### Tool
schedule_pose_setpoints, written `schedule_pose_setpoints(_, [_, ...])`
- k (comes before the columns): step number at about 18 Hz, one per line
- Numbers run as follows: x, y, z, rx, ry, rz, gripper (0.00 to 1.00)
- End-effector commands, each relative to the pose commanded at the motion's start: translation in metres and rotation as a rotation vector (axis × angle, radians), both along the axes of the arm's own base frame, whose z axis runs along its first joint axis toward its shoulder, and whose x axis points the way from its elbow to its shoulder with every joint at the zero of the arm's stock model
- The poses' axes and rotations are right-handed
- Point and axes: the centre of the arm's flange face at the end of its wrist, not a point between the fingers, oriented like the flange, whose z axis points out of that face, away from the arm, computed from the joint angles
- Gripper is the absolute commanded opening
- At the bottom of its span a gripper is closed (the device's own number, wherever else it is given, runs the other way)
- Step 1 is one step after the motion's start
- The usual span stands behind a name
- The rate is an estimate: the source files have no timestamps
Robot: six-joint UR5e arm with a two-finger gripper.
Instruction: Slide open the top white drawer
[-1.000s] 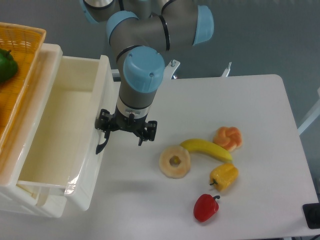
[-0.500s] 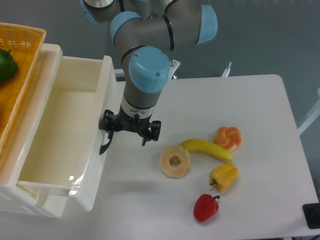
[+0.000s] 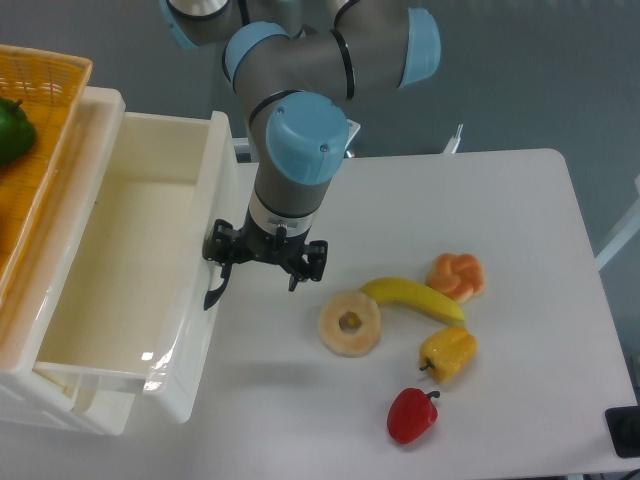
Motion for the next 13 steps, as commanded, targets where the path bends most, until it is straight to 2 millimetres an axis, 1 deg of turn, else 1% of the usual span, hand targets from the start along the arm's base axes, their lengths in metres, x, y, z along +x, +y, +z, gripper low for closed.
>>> schedule_pose_setpoints(4, [0.0018,0.0016,-0.0013,0.008,-0.013,0.000,1.00])
schedule_pose_setpoints(11, [-0.0059,-0.0021,-0.0022,0.031,-0.049,0.027,1.00])
schedule_pose_setpoints(13, [-0.0054,-0.0018,-0.0038,0.032,-0.057,0.030,1.00])
